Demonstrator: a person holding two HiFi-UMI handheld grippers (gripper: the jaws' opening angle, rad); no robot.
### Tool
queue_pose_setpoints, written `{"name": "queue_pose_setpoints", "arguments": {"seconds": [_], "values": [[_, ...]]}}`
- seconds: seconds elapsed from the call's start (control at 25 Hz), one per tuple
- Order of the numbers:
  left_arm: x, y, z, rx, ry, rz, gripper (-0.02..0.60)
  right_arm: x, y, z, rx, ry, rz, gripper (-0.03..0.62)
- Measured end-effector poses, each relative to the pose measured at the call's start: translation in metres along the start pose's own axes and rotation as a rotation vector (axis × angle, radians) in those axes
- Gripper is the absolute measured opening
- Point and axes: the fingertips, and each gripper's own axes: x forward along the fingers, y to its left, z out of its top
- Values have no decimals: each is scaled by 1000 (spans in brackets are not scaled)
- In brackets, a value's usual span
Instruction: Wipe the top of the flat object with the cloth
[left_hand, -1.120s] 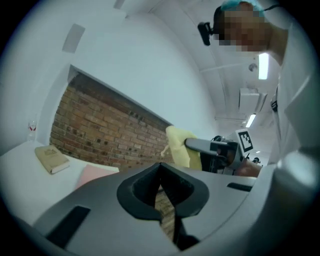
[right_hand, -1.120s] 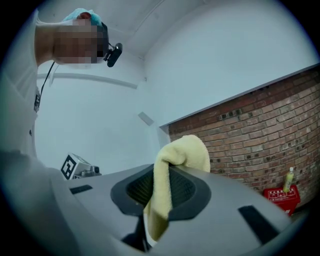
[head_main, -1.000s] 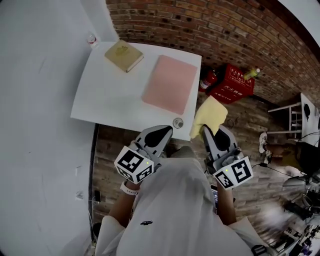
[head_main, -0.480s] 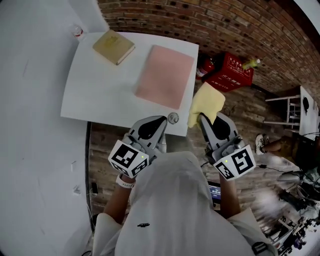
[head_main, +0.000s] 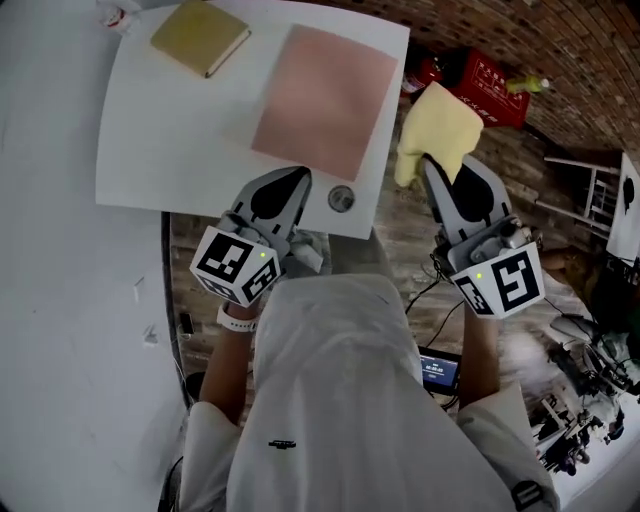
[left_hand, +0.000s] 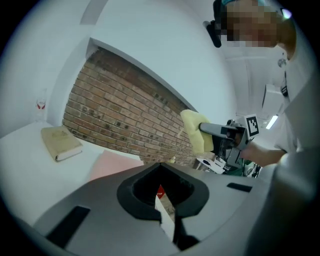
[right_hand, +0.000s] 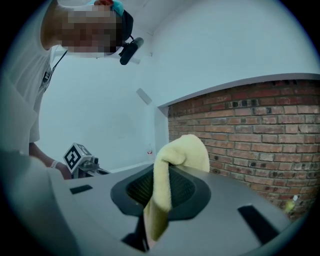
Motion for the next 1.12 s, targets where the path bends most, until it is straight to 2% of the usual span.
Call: {"name": "queue_pose_setpoints", "arguments": {"seconds": [0.12, 0.32, 0.48, 0.68, 0.88, 1.12], "values": [[11, 19, -5, -14, 24, 32, 17, 20, -24, -15, -16, 29, 15, 63], [32, 38, -24, 8, 92, 72, 17, 51, -50, -37, -11, 43, 60, 63], [51, 49, -40, -27, 127, 112, 17, 74, -77, -65, -10, 80, 94, 63], [74, 65, -60, -38, 171, 145, 17, 111, -111, -97, -104, 161, 114, 63], [96, 82, -72, -54, 189, 182, 17, 139, -141, -114, -166, 199, 181, 63], [108, 100, -87, -68, 249, 232, 17, 174, -155, -153, -272, 314, 259, 63]]}}
